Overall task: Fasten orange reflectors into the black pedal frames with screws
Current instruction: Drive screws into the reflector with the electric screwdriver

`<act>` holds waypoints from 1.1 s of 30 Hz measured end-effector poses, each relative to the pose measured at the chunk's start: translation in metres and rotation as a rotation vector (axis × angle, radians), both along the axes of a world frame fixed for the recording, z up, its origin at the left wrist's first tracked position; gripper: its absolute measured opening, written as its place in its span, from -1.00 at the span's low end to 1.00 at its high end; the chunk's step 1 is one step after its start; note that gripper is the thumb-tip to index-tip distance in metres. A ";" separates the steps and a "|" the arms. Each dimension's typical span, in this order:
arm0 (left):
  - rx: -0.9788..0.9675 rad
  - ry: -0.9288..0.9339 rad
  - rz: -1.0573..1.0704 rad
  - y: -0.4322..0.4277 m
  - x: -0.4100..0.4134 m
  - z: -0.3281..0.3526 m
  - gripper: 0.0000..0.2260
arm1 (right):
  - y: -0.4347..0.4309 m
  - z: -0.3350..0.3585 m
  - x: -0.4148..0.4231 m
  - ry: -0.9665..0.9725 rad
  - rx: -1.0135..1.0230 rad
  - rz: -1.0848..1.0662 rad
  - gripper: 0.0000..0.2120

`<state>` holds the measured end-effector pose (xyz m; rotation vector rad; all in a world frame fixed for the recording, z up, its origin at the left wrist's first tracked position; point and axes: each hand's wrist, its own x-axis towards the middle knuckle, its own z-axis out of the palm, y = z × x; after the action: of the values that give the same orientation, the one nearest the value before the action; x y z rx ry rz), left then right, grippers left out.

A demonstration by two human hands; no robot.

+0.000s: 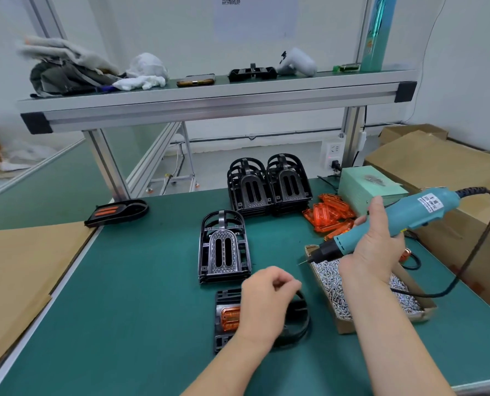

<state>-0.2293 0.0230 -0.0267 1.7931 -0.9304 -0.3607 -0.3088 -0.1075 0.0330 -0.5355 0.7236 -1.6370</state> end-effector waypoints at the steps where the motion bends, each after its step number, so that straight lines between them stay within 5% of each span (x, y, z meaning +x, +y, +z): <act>1: -0.008 0.011 0.019 0.005 0.005 0.000 -0.83 | 0.003 0.001 0.001 -0.007 -0.003 0.016 -0.79; 33: -0.103 -0.021 0.103 0.049 0.025 -0.003 -0.77 | 0.048 -0.001 0.038 0.068 -0.046 0.218 -0.80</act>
<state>-0.2043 0.0720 -0.0293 1.7456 -0.8517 -0.2253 -0.2709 -0.0596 0.0318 -0.6823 0.6546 -1.4411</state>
